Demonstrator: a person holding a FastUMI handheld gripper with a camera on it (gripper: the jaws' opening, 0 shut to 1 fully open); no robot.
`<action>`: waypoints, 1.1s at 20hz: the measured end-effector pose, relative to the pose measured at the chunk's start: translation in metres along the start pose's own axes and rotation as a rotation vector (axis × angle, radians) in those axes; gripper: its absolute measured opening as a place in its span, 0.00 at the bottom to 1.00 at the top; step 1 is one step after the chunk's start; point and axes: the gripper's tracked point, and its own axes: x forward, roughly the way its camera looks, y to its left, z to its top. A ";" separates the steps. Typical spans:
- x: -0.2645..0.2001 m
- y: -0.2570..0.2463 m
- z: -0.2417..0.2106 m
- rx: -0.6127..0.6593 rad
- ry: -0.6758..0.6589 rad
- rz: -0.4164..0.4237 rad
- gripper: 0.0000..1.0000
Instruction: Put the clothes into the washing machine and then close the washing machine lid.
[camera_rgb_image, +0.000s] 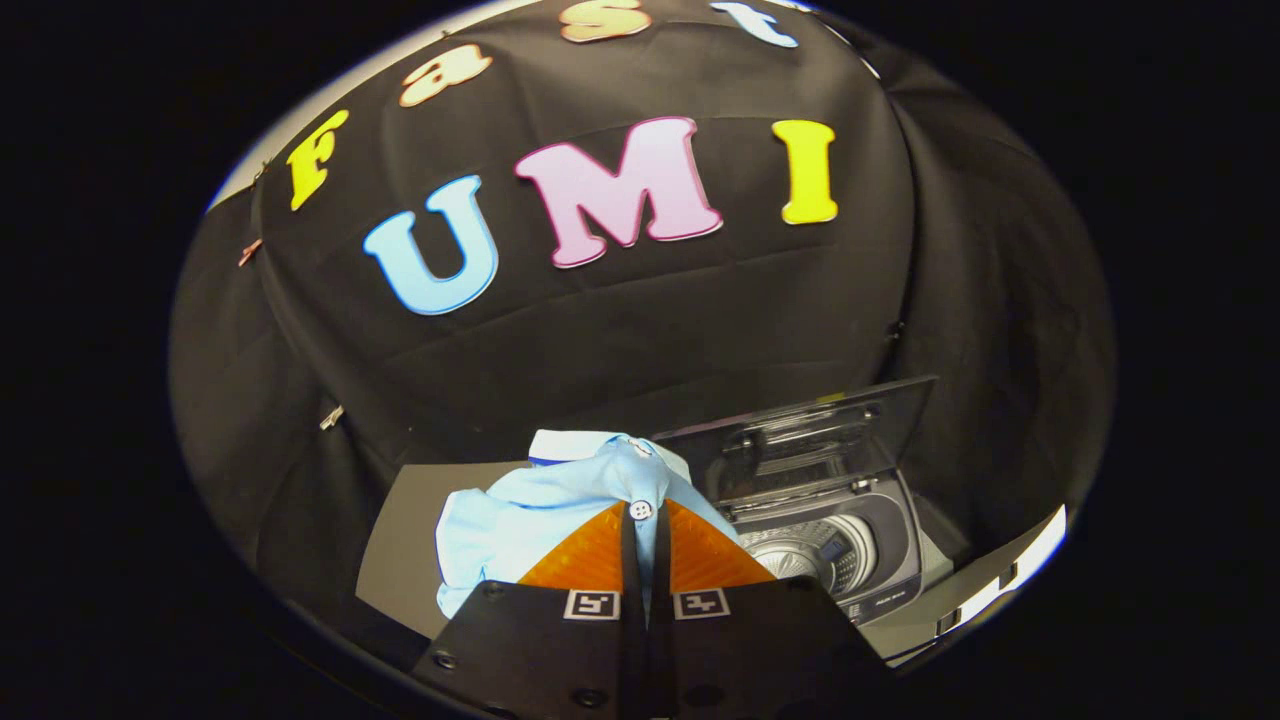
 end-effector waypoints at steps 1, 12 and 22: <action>0.000 -0.014 0.003 0.013 0.001 -0.007 0.05; 0.021 -0.106 0.006 0.029 0.036 0.004 0.05; 0.078 -0.157 -0.072 -0.073 0.166 -0.036 0.05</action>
